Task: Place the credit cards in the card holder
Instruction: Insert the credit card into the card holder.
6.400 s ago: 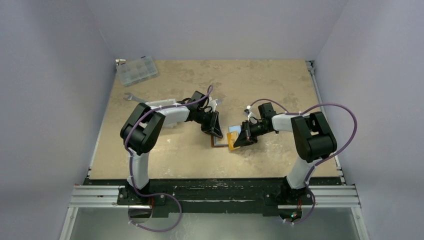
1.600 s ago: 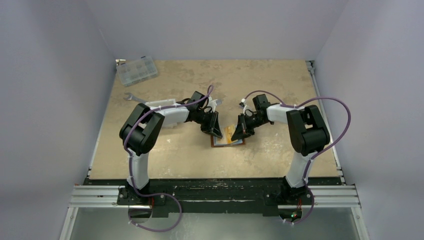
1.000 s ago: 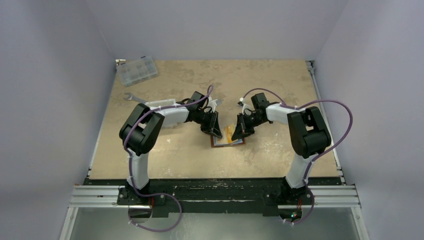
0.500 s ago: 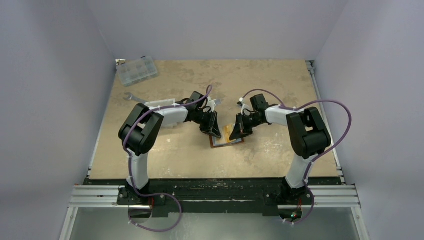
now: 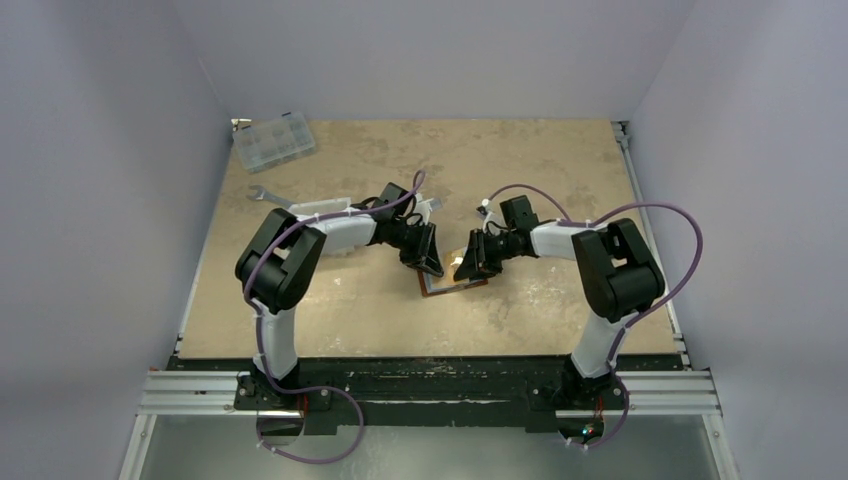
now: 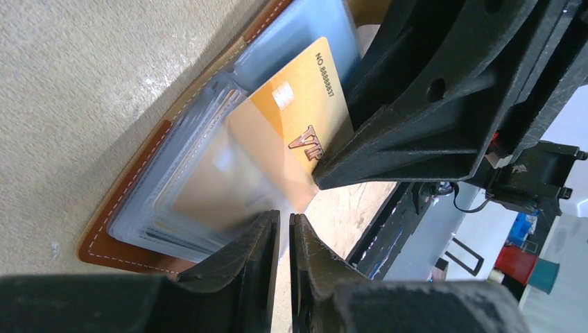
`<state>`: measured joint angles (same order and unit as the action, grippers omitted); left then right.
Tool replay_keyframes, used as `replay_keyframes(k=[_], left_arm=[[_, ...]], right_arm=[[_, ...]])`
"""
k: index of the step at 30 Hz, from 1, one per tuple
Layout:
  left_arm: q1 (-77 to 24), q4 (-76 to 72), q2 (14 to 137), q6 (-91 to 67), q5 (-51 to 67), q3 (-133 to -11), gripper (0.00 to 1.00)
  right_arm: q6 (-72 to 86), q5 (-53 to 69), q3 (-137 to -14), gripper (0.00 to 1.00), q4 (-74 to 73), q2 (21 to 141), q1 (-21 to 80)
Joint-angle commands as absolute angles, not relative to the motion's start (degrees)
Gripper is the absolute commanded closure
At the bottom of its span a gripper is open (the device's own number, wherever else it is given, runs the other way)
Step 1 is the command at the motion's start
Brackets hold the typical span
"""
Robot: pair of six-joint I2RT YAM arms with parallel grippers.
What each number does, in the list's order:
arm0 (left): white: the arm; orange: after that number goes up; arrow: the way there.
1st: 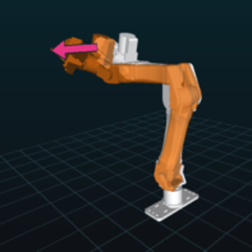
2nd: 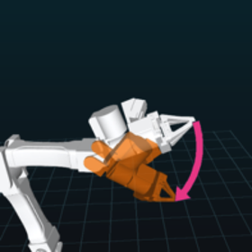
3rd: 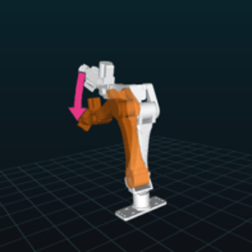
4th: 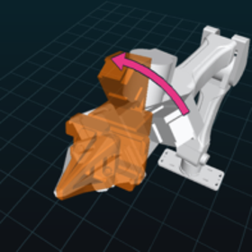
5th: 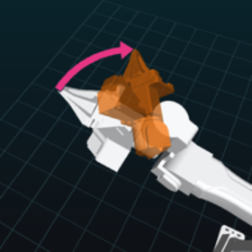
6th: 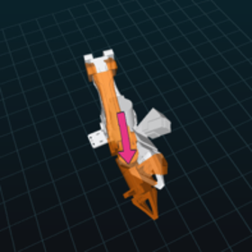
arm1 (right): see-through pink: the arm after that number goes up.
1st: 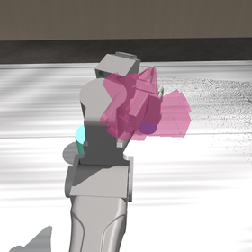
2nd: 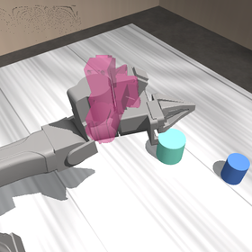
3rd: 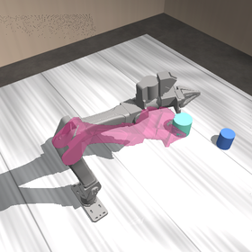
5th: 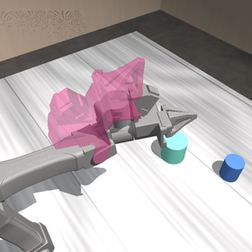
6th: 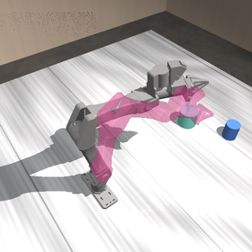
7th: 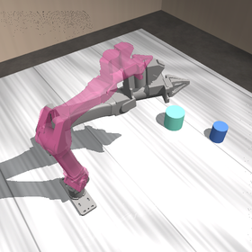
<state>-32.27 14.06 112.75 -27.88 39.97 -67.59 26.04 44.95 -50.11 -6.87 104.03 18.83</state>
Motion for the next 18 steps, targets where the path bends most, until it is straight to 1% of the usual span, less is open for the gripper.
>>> replay_keyframes(k=[1, 7, 10, 15, 18], left_arm=[[-32.0, 20.3, 113.2, -23.8, 28.8, -66.7, 0.82], [-31.9, 20.8, 112.7, -23.6, 28.7, -67.4, 0.8], [-31.9, 21.5, 111.5, -23.5, 28.8, -68.1, 0.77], [-30.9, 22.4, 110.2, -23.0, 29.8, -69.3, 0.71], [-30.3, 22.0, 109.3, -23.4, 31.0, -69.2, 0.69]], right_arm=[[19.2, 31.6, -53.1, 0.67, -12.7, 101.2, 19.7], [15.6, 25.9, -55.6, 0.44, -18.1, 97.8, 20.7], [14.7, 25.0, -56.3, 0.39, -18.6, 96.5, 20.8], [14.3, 26.4, -57.1, 0.39, -15.8, 98.9, 20.8], [14.8, 26.9, -57.9, 0.42, -15.2, 98.0, 21.1]])
